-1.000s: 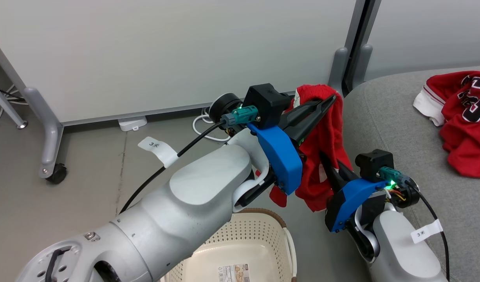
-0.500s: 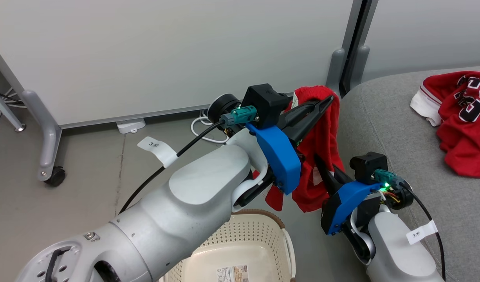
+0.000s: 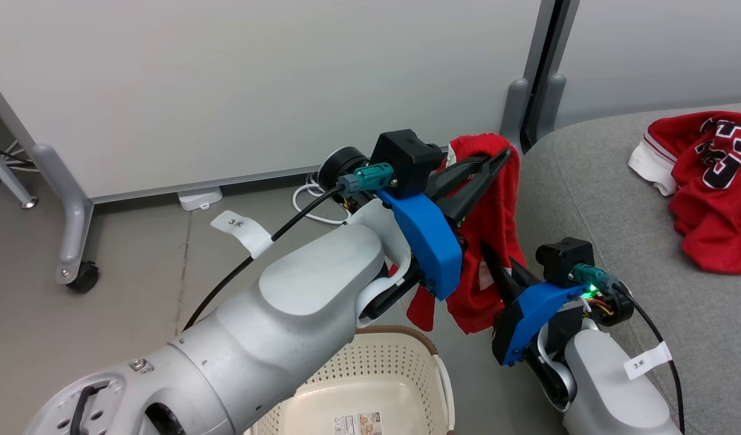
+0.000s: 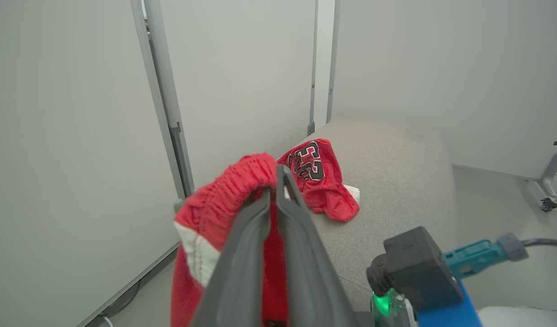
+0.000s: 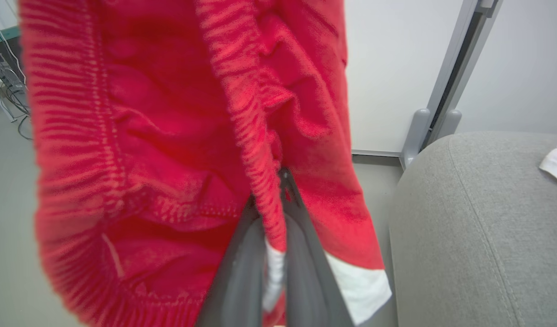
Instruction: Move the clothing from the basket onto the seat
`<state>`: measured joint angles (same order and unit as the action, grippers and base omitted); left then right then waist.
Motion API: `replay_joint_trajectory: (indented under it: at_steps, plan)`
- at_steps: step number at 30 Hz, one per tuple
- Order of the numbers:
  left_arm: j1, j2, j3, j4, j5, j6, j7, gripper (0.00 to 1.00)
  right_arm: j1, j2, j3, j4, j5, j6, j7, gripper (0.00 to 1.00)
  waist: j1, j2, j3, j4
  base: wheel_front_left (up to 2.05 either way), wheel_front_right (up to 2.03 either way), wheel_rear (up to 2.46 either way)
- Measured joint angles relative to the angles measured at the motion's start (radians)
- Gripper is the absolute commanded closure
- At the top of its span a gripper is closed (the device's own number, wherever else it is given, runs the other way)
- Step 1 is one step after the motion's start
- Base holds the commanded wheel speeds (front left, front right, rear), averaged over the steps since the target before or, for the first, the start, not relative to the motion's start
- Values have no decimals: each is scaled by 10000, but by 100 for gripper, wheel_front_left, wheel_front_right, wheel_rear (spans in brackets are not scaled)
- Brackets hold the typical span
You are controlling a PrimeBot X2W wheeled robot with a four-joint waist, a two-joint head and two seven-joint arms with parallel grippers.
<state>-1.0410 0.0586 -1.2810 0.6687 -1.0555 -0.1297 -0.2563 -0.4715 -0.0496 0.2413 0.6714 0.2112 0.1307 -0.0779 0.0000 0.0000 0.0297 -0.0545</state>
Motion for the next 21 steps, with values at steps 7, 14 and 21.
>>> replay_joint_trajectory:
  at_steps: [7, 14, 21]
  plan:
    - [31, 12, 0, -50, -12, 0, 71, 0, -3, 0, 19, 52, 15, 0, -65, 100, 0, 0, -27, -28, 0, 0, 0]
    - [166, 88, 0, -54, -54, 0, 123, 0, -5, 0, 10, 71, 17, 0, -69, 100, 0, 0, -39, -71, 0, 0, 0]
    - [750, 476, 0, -253, -6, 0, 88, 0, -94, 0, -324, 59, -13, 0, -234, 100, 0, 0, 0, -91, 0, 0, 0]
